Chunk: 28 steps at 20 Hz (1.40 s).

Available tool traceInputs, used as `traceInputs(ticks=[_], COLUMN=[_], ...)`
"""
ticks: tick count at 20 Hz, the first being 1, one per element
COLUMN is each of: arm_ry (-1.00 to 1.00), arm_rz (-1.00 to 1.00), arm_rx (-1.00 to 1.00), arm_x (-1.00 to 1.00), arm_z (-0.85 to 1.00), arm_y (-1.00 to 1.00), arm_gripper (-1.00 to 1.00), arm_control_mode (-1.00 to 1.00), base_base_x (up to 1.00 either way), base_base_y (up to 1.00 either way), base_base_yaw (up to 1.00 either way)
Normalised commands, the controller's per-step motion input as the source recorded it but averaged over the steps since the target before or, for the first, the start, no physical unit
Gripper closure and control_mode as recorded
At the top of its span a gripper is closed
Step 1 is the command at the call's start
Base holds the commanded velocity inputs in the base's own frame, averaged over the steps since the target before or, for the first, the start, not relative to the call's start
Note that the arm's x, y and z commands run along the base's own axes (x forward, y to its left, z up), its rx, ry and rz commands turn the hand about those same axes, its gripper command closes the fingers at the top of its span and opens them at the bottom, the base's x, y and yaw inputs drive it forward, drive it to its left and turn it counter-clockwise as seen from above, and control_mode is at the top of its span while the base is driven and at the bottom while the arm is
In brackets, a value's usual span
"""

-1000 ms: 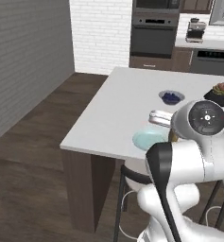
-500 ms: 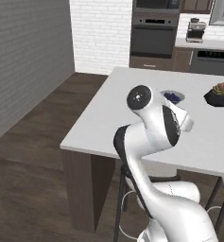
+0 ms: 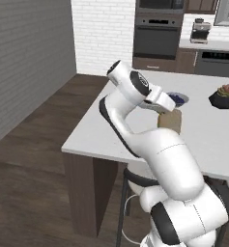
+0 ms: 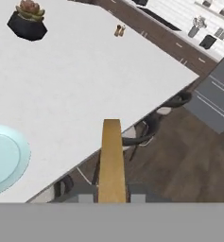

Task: Start the toaster. Once the lever pops up, take the bread to the plate on the dining counter.

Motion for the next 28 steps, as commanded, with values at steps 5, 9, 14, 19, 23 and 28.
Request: traceInputs(ticks=[5,9,14,19,23,28], arm_ry=[0.16,0.06,0.01,0.0,0.05,0.04], arm_rz=[-0.12,0.0,0.02,0.05,0.0,0.0], arm_rx=[-0.02,0.0,0.0,0.0,0.02,0.03], arm_x=[0.73,0.78,0.67,0.48,0.23,0.1], arm_z=[-0.43,-0.51,-0.4,-0.32,-0.46,-0.31], arm_y=[-0.18,-0.19,-0.08,-0.01,-0.27,-0.49], arm_gripper=[1.0,1.0,1.0,1.0,1.0,1.0], arm_control_mode=[-1.0,-1.0,-1.0,-1.0,-1.0,-1.0], base_base_x=[0.0,0.0,0.0,0.0,0.0,0.0], base_base_y=[0.0,0.0,0.0,0.0,0.0,0.0], base_base_yaw=[0.0,0.0,0.0,0.0,0.0,0.0])
